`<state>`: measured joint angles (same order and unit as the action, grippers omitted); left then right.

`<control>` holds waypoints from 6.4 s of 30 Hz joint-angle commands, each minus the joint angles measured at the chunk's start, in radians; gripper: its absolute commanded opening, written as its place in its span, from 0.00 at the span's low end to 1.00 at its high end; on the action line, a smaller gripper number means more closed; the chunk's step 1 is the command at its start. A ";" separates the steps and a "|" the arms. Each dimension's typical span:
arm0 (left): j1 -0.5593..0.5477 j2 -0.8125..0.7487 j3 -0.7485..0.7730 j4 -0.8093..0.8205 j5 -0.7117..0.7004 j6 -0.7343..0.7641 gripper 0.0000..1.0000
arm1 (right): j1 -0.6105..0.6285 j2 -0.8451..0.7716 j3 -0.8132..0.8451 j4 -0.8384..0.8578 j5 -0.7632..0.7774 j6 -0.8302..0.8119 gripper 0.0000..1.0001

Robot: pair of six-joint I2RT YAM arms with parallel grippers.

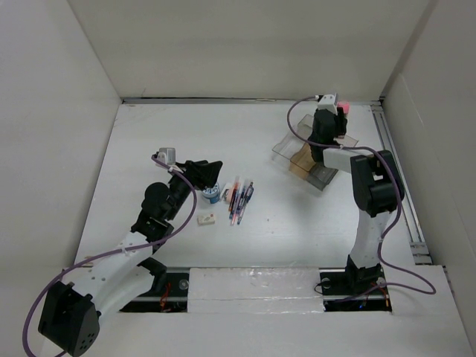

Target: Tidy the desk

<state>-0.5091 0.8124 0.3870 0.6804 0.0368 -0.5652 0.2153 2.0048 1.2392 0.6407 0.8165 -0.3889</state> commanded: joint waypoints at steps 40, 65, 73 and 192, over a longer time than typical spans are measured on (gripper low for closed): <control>-0.002 -0.050 0.000 0.036 0.000 0.011 0.62 | 0.150 0.069 -0.061 0.264 0.200 0.022 0.70; -0.057 -0.339 -0.017 -0.323 -0.699 -0.269 0.60 | 0.602 -0.279 0.008 -0.578 -0.580 0.809 0.71; -0.069 -0.547 -0.162 -0.202 -0.704 -0.254 0.65 | 0.743 -0.200 -0.023 -0.509 -0.591 0.742 0.94; -0.069 -0.584 -0.145 -0.272 -0.744 -0.320 0.64 | 0.794 0.346 0.678 -0.697 -0.622 0.706 0.92</control>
<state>-0.5751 0.2382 0.2485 0.3908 -0.6807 -0.8619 0.9863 2.3165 1.8278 -0.0608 0.1612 0.3290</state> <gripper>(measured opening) 0.640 0.926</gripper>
